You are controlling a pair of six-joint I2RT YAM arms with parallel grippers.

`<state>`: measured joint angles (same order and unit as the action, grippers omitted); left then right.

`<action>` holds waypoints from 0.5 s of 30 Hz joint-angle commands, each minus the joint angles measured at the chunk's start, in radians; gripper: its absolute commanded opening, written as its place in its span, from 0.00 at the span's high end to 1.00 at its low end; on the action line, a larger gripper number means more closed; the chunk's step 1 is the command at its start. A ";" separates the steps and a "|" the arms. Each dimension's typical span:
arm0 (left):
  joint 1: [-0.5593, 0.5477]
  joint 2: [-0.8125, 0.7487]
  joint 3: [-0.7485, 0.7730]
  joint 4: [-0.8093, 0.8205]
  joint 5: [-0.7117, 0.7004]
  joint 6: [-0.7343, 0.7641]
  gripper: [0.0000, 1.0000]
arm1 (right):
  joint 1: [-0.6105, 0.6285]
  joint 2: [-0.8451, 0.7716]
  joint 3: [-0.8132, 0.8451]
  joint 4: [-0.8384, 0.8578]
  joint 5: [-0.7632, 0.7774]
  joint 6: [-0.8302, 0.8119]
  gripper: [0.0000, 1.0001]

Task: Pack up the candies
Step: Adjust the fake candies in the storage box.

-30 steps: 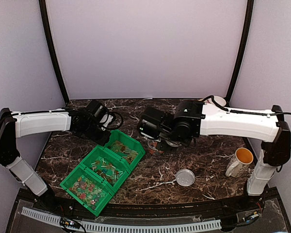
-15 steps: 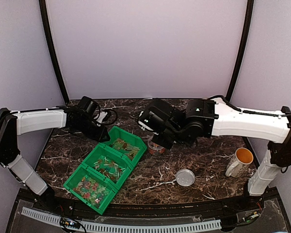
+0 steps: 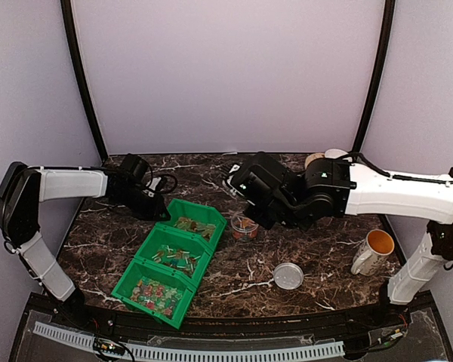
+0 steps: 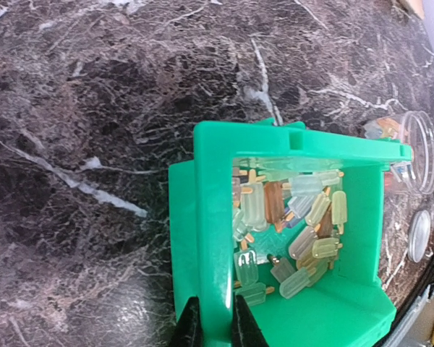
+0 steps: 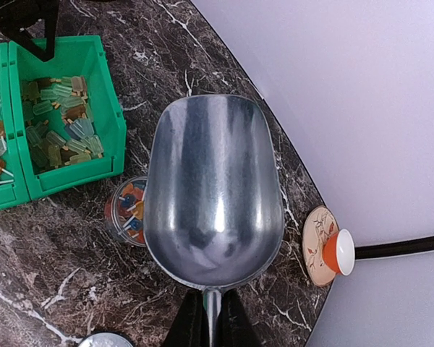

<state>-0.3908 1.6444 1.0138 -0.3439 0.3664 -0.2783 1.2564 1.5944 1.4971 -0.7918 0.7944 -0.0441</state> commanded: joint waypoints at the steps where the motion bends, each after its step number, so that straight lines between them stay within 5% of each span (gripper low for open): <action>1: 0.000 0.026 0.061 -0.091 -0.111 -0.027 1.00 | -0.003 -0.036 -0.021 0.040 0.027 0.025 1.00; 4: -0.003 0.038 0.089 -0.140 -0.193 -0.017 1.00 | -0.004 -0.033 -0.028 0.039 0.029 0.026 1.00; 15: -0.101 0.096 0.176 -0.262 -0.438 0.010 0.69 | -0.003 -0.050 -0.069 0.062 0.025 0.019 1.00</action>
<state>-0.4664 1.7184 1.1557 -0.5159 0.0437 -0.2733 1.2564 1.5852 1.4445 -0.7757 0.8013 -0.0391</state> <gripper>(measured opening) 0.296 0.079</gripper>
